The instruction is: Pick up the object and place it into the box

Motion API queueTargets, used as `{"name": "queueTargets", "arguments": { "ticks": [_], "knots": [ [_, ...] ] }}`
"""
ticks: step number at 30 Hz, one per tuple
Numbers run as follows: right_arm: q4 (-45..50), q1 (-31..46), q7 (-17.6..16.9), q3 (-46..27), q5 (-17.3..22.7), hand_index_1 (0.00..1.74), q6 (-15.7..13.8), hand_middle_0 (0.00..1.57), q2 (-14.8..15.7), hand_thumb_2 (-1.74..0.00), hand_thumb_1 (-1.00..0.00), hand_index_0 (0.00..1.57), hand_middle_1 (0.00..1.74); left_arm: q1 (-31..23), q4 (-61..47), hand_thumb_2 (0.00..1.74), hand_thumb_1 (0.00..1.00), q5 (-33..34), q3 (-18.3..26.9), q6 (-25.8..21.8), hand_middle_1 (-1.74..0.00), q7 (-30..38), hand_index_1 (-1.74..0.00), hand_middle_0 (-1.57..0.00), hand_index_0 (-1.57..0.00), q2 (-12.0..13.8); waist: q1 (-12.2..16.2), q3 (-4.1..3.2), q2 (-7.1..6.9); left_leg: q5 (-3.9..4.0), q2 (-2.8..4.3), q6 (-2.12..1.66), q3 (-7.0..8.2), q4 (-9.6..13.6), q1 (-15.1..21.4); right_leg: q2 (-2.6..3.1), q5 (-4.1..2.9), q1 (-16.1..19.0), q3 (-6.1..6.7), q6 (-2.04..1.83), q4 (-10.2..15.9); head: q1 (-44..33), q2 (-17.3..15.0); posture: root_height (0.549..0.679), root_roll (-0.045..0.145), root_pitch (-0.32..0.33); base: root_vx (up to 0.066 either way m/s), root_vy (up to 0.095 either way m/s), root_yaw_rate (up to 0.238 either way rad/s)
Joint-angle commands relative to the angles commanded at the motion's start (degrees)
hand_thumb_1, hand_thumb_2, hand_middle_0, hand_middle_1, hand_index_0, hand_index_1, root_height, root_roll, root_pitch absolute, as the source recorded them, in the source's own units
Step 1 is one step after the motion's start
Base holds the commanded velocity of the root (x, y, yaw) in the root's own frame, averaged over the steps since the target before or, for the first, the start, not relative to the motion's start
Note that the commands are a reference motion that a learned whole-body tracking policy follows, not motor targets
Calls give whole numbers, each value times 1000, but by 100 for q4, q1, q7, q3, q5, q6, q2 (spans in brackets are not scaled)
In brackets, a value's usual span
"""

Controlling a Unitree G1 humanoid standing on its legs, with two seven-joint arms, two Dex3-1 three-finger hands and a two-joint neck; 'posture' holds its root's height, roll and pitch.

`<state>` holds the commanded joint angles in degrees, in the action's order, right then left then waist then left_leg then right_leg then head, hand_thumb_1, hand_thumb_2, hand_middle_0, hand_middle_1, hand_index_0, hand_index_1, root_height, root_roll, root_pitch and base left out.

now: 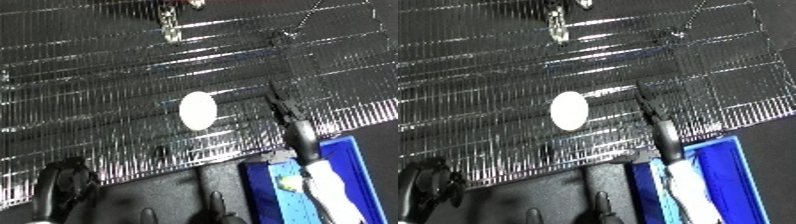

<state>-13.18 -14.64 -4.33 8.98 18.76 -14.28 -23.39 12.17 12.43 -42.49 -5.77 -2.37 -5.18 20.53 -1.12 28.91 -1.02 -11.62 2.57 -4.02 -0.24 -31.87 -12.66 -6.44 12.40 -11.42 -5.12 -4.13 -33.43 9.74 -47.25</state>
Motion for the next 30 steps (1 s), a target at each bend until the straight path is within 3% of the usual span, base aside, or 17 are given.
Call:
{"name": "queueTargets", "arguments": {
  "ticks": [10,13,17,23,30],
  "knots": [
    [-395,-217,86,44,41,0,-48,0,-69,0,0,0,0,59,45,1740,1000,38,-49,41,-1740,-41,-1740,-1570,-1570,25,-68,84,49,-57,-76,46,-2,-152,-136,-125,-45,-201,-29,-69,-164,116,105,658,48,-103,25,18,65],
    [-480,-357,136,59,35,0,-50,0,-83,0,0,0,0,94,42,1740,1000,47,-70,34,-1740,-3,-1740,-1570,-1570,49,-89,89,82,-61,-111,65,-3,-210,-291,-187,-91,-409,-30,-114,-250,172,314,656,47,-90,1,29,54],
    [-539,-525,183,82,24,0,-16,0,-110,0,0,0,0,124,16,1740,1000,41,-78,36,-1740,40,-1740,-1570,-1570,72,-106,89,128,-62,-140,89,1,-282,-481,-232,-120,-657,-13,-139,-374,226,508,653,46,-73,0,41,52],
    [-610,-843,179,154,27,0,88,0,-147,0,0,0,0,200,-36,1740,1000,8,-123,58,-1740,148,-1740,-1570,-1570,92,-142,89,193,-100,-170,114,1,-450,-808,-263,-127,-1040,18,-150,-591,292,708,648,42,-42,6,40,65],
    [-648,-1098,86,226,21,0,143,0,-215,0,0,0,0,253,-110,1740,1000,-42,-176,78,-1740,247,-1740,-1570,-1570,133,-170,89,236,-240,-224,161,-27,-721,-1160,-256,-31,-1415,43,-116,-906,442,940,642,41,-8,37,37,62]
  ]
}}
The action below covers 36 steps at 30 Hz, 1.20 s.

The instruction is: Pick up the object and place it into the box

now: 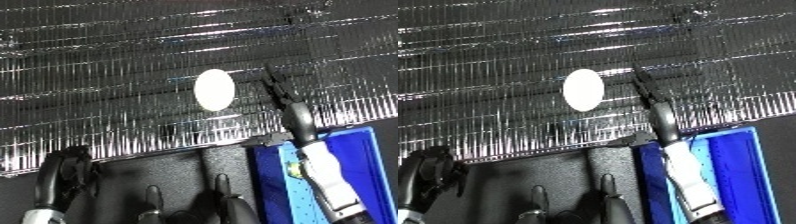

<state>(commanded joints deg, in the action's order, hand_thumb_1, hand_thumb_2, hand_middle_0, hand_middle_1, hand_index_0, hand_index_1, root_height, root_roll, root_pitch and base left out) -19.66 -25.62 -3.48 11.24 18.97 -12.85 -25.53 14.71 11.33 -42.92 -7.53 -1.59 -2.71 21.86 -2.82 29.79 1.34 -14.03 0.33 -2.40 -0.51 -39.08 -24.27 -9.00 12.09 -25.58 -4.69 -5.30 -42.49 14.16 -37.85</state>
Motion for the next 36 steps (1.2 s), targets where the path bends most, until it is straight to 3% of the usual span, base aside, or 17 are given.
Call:
{"name": "queueTargets", "arguments": {
  "ticks": [10,19,29,36],
  "knots": [
    [-76,-343,-11,131,-62,0,85,0,-112,0,0,0,0,38,-180,1740,1000,-24,-105,39,-1740,109,-1740,-1570,-1570,30,-33,0,67,-192,-52,60,-9,-311,-430,-6,111,-491,14,38,-346,220,351,634,38,38,39,22,41],
    [-295,-700,37,385,-140,0,134,0,-198,0,0,0,0,101,-280,1740,1000,-17,-188,104,-1740,192,-1740,-1570,-1570,61,-83,0,154,-296,-113,101,8,-458,-698,-26,147,-806,52,51,-506,470,525,629,38,71,22,11,26],
    [-588,-1043,90,639,-100,0,239,0,-152,0,0,0,0,140,-417,1740,1000,-78,-253,176,-1740,287,-1740,-1570,-1570,60,-135,0,239,-375,-162,121,19,-552,-776,-54,193,-936,67,87,-612,704,609,627,44,79,20,20,16],
    [-691,-1239,7,705,-52,609,135,549,-98,-609,-350,549,609,176,-458,1740,1000,-123,-324,170,-1740,356,-1740,-1570,-1570,43,-148,0,277,-383,-189,144,26,-542,-787,-50,192,-988,70,102,-629,800,727,626,46,83,-6,15,14]
  ]
}}
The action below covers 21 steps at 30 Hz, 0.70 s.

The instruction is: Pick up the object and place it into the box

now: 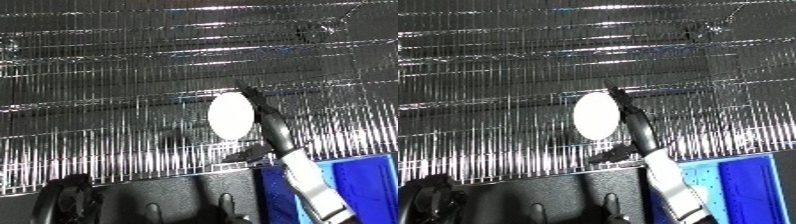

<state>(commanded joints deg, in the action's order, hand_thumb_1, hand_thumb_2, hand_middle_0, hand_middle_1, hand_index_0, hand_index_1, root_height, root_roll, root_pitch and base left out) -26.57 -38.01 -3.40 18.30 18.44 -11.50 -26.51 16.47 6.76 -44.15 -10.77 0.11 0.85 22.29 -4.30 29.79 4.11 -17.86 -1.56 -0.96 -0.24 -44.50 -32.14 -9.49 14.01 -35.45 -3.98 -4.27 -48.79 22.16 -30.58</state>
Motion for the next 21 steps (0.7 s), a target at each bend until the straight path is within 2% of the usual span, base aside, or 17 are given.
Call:
{"name": "queueTargets", "arguments": {
  "ticks": [4,5,7,14,21],
  "knots": [
    [-69,-100,-99,-1,-4,957,-44,864,2,-957,-550,864,957,27,1,1740,1000,-24,-13,4,-1740,7,-1740,-1570,-1570,-8,-4,0,15,3,-6,8,10,-6,-19,9,-2,-32,7,7,-18,27,29,626,46,85,-27,15,3],
    [-69,-100,-99,-1,-4,957,-44,864,2,-957,-550,864,957,27,1,1740,1000,-24,-13,4,-1740,7,-1740,-1570,-1570,-8,-4,0,15,3,-6,8,10,-6,-19,9,-2,-32,7,7,-18,27,29,626,46,85,-28,12,7],
    [-89,-128,-151,-10,-9,1131,-43,1020,-8,-1131,-650,1020,1131,33,-8,1740,1000,-42,-16,12,-1740,4,-1740,-1570,-1570,-1,-5,0,20,6,-7,12,15,7,-16,12,-4,-42,10,7,-19,35,48,626,46,86,-36,11,6],
    [-127,-140,-343,-67,-27,1131,-16,1020,-61,-1131,-650,1020,1131,42,-8,1740,1000,-70,-15,8,-1740,-42,-1740,-1570,-1570,24,8,0,5,61,-11,23,18,175,115,40,-50,61,4,6,124,74,107,629,45,83,-44,-7,-5],
    [97,-19,-564,-244,43,1131,-218,1020,-72,-1131,-650,1020,1131,3,75,1740,1000,-89,8,-48,-1740,-182,-1740,-1570,-1570,83,84,0,-51,137,20,18,12,467,439,83,-140,358,11,-26,441,144,199,636,42,68,-61,-34,-69]
  ]
}}
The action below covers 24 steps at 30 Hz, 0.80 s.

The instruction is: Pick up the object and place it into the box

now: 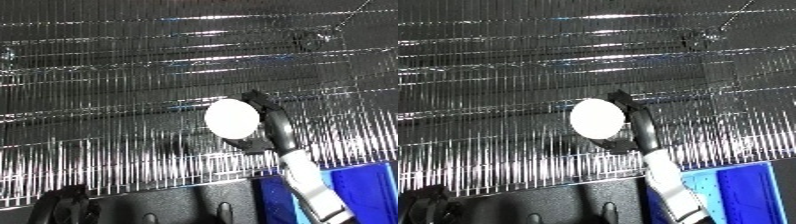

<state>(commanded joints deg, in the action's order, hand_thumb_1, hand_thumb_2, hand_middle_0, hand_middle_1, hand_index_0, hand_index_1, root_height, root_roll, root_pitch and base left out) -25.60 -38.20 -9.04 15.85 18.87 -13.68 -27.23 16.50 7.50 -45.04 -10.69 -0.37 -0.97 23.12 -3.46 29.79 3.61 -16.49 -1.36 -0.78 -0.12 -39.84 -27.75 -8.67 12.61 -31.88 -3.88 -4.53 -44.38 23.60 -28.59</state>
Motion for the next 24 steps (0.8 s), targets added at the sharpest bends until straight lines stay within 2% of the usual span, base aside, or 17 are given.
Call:
{"name": "queueTargets", "arguments": {
  "ticks": [1,3,6,8,11,12,13,17,21,23,24],
  "knots": [
    [170,66,-84,-87,12,1131,-26,1020,-3,-1131,-650,1020,1131,-20,27,1740,1000,13,18,-23,-1740,-56,-1740,-1570,-1570,4,40,0,-28,14,16,-7,-6,94,138,17,-26,133,10,-10,119,-3,-1,639,42,60,-62,-47,-128],
    [280,115,-131,-141,9,1131,-28,1020,1,-1131,-650,1020,1131,-35,32,1740,1000,24,34,-28,-1740,-86,-1740,-1570,-1570,3,63,0,-44,18,27,-11,-9,137,209,25,-38,203,16,-16,179,4,11,640,42,55,-63,-51,-137],
    [754,391,-294,-376,-69,1131,-31,1020,47,-1131,-650,1020,1131,-128,31,1740,1000,82,132,-38,-1740,-212,-1740,-1570,-1570,-13,170,0,-111,24,87,-35,2,296,510,62,-74,493,46,-42,401,19,-16,645,41,34,-56,-56,-178],
    [871,480,-310,-438,-93,1131,-28,1020,55,-1131,-650,1020,1131,-155,26,1740,1000,95,164,-35,-1740,-241,-1740,-1570,-1570,-16,202,0,-128,27,105,-44,13,337,593,74,-82,573,57,-50,456,33,-36,646,41,28,-44,-53,-202],
    [1223,790,-346,-648,-113,1131,-24,1020,63,-1131,-650,1020,1131,-232,-1,1740,1000,147,271,0,-1740,-339,-1740,-1570,-1570,-26,305,0,-181,44,175,-76,71,480,866,106,-106,846,94,-74,649,139,-48,650,41,7,-41,-61,-237],
    [1415,981,-395,-785,-85,1131,-37,1020,67,-1131,-650,1020,1131,-273,-17,1740,1000,186,331,27,-1740,-398,-1740,-1570,-1570,-34,371,0,-211,63,225,-99,119,580,1047,120,-126,1032,116,-86,790,193,-85,653,41,-7,-38,-53,-219],
    [1415,981,-395,-785,-85,1131,-37,1020,67,-1131,-650,1020,1131,-273,-17,1740,1000,186,331,27,-1740,-398,-1740,-1570,-1570,-34,371,0,-211,63,225,-99,119,580,1047,120,-126,1032,116,-86,790,193,-85,653,41,-7,-38,-53,-219],
    [1670,1276,-549,-1018,-50,1131,-84,1020,103,-1131,-650,1020,1131,-311,-16,1740,1000,247,406,61,-1740,-495,-1740,-1570,-1570,-51,508,-1,-244,103,319,-147,224,785,1398,120,-174,1376,165,-105,1071,404,-160,658,43,-31,-37,-39,-248],
    [1875,1603,-715,-1197,2,1131,-136,1020,120,-1131,-650,1020,1131,-369,-36,1740,1000,279,428,95,-1740,-534,-1740,-1570,-1570,-57,661,-79,-245,154,397,-198,351,1006,1703,106,-240,1668,228,-123,1383,719,-198,662,46,-46,-36,-15,-302],
    [1951,1784,-784,-1282,28,1131,-175,1020,111,-1131,-650,1020,1131,-429,-42,1740,1000,276,438,82,-1740,-559,-1740,-1570,-1570,-64,748,-150,-225,180,430,-225,423,1117,1834,94,-275,1787,266,-133,1544,845,-208,664,48,-49,-26,10,-309],
    [2014,1964,-854,-1387,47,1131,-219,1020,79,-1131,-650,1020,1131,-495,-35,1740,1000,262,449,46,-1740,-588,-1740,-1570,-1570,-87,850,-220,-185,206,460,-253,504,1229,1969,82,-303,1892,312,-139,1690,1029,-234,666,51,-52,-17,57,-303]
  ]
}}
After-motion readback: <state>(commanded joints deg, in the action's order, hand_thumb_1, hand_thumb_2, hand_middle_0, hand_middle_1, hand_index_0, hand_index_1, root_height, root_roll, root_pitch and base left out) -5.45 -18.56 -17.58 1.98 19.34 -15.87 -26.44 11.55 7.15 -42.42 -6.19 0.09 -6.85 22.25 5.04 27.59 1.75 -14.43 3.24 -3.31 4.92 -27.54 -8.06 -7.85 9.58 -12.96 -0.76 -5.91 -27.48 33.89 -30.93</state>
